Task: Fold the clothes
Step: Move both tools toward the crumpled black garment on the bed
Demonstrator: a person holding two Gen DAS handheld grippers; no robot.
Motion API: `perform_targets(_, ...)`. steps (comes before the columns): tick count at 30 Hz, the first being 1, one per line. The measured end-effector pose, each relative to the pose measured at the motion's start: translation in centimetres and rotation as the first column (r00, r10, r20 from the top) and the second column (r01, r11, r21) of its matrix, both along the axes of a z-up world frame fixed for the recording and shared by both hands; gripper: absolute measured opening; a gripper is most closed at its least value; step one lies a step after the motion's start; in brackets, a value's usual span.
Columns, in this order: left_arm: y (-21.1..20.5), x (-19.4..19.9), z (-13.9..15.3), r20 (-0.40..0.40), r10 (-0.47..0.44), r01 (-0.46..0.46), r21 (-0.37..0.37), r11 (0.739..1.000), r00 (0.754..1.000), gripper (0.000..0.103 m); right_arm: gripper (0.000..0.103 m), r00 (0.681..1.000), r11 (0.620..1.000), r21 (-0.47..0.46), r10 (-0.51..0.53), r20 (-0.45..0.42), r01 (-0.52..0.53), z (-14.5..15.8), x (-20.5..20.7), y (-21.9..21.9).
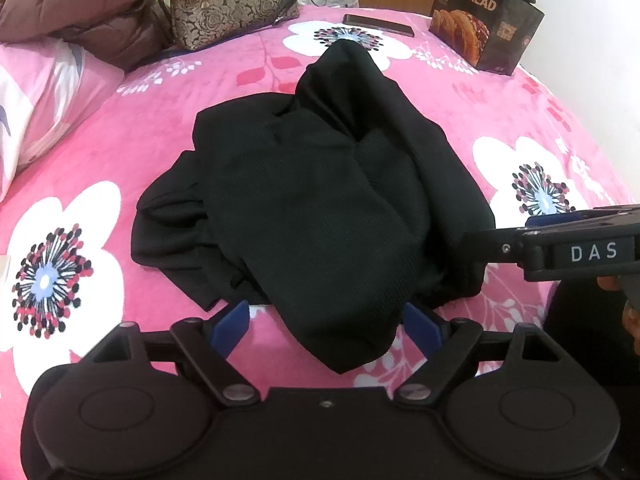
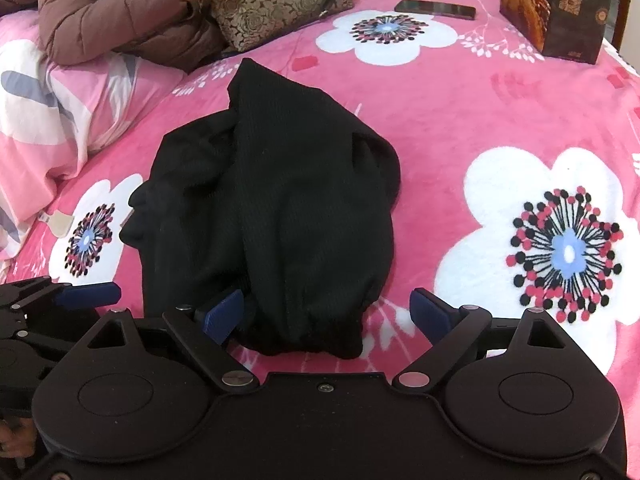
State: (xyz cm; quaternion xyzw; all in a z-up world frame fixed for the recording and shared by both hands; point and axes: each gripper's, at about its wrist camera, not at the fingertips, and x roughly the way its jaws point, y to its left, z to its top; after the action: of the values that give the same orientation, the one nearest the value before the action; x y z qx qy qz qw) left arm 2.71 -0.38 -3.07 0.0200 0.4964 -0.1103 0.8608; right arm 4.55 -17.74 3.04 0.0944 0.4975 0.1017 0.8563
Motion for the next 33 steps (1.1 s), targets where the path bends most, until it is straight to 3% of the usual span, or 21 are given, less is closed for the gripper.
perform_targets(33, 0.07, -0.2, -0.08, -0.003, 0.0, 0.0, -0.004, 1.0, 1.0, 0.082, 0.091, 1.0, 1.0, 0.011, -0.023, -0.017, 0.023, -0.45, -0.19, -0.25)
